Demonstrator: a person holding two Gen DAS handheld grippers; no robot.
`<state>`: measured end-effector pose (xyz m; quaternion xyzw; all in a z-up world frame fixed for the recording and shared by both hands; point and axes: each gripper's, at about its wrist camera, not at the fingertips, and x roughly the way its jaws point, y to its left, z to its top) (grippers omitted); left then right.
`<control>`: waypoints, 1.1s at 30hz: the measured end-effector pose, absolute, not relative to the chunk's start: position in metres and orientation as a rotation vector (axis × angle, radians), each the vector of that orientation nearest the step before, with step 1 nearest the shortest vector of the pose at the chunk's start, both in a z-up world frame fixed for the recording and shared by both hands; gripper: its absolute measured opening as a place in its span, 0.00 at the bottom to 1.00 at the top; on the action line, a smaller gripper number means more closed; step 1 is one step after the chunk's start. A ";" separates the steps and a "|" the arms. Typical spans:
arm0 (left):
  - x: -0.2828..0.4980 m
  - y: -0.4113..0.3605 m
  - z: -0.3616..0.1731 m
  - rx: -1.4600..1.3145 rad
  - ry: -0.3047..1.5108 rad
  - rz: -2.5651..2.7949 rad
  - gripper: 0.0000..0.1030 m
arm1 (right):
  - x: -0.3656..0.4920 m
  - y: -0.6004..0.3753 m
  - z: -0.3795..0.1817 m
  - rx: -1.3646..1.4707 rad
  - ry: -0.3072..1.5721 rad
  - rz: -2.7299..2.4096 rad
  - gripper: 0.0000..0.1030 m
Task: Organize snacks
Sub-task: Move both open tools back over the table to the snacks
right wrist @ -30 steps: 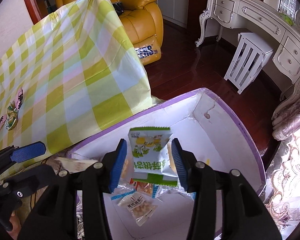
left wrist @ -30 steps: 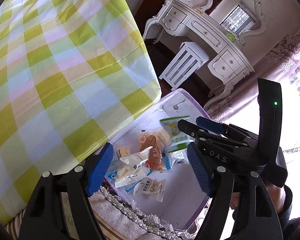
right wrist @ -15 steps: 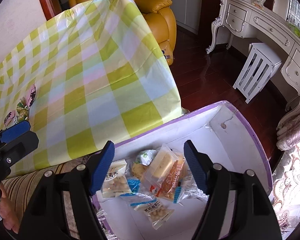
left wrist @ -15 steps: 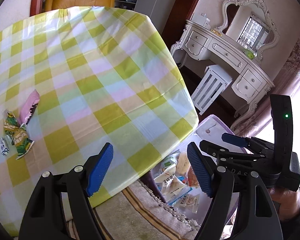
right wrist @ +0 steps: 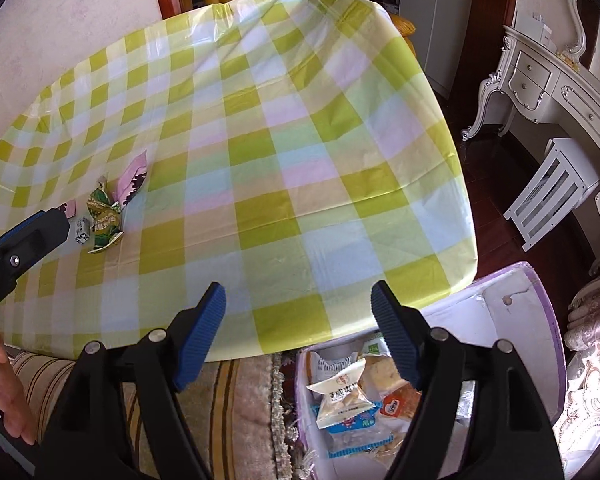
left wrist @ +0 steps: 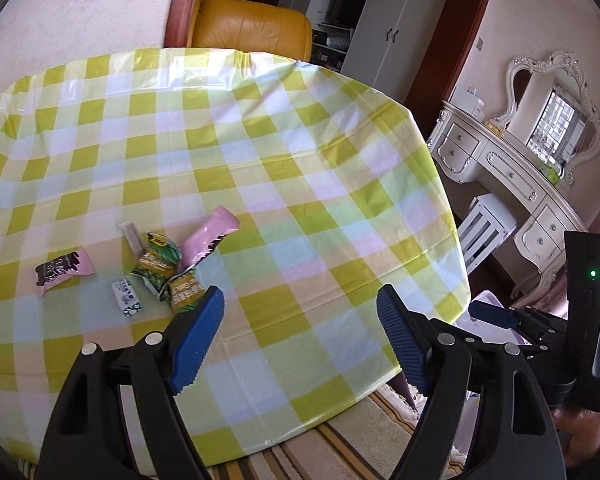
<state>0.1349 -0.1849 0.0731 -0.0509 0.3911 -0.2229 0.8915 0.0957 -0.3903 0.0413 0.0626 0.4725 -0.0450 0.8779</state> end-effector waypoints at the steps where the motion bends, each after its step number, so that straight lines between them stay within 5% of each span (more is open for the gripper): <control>1: 0.137 -0.178 0.073 -0.113 0.810 -0.448 0.74 | 0.099 -0.384 0.042 0.128 0.987 -0.081 0.73; 33: 0.200 0.015 0.017 -0.124 0.904 -0.111 0.78 | 0.176 -0.255 0.012 0.060 1.010 0.157 0.74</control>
